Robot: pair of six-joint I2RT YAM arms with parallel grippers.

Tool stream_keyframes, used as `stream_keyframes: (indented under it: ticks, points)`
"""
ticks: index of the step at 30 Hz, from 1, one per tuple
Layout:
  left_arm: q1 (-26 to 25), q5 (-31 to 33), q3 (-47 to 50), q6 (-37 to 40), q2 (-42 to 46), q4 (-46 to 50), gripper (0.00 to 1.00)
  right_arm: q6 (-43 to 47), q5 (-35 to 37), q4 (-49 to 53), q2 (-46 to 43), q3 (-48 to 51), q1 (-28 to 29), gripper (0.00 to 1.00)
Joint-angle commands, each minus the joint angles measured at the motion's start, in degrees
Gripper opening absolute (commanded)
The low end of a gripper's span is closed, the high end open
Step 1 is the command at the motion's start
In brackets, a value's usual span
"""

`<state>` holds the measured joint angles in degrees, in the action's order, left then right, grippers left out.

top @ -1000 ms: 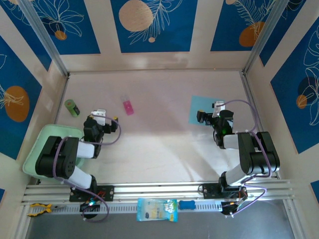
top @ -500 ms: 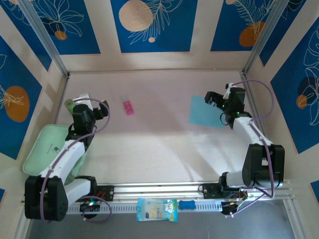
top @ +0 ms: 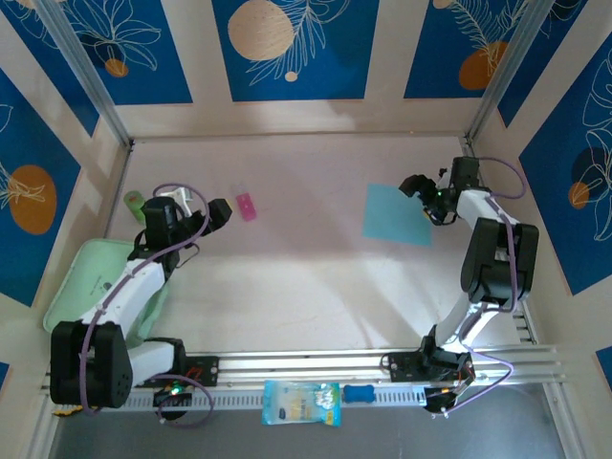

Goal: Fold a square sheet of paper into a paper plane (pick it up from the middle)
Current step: Move the square sheet of paper to the center of the table.

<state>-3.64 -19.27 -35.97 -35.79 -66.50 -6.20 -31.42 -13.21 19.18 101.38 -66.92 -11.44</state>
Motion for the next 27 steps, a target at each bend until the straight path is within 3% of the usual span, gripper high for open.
stream_keyframes:
  ticks: [1, 11, 17, 23, 27]
  points:
    - [0.5, -4.4, -0.5, -2.6, 1.1, 0.3, 1.00, -1.1, -2.7, 6.2, 4.2, -4.6, 1.5, 0.95]
    - [0.4, -4.8, -0.2, -2.7, 4.1, 5.0, 1.00, -2.2, 2.3, 16.5, 14.3, -14.2, 5.8, 0.90]
    - [0.4, -2.2, -0.4, -3.0, 5.4, 12.2, 1.00, -3.9, 5.3, 17.8, 13.5, -11.8, 8.8, 0.90]
    - [0.5, 9.0, 1.4, -9.5, 9.7, 18.7, 1.00, -6.7, 5.0, 17.9, 10.3, -7.7, 11.7, 0.90]
    - [0.5, 8.3, 3.0, -9.9, 12.8, 17.3, 1.00, -9.7, 6.1, 18.8, 7.0, -4.9, 15.6, 0.90]
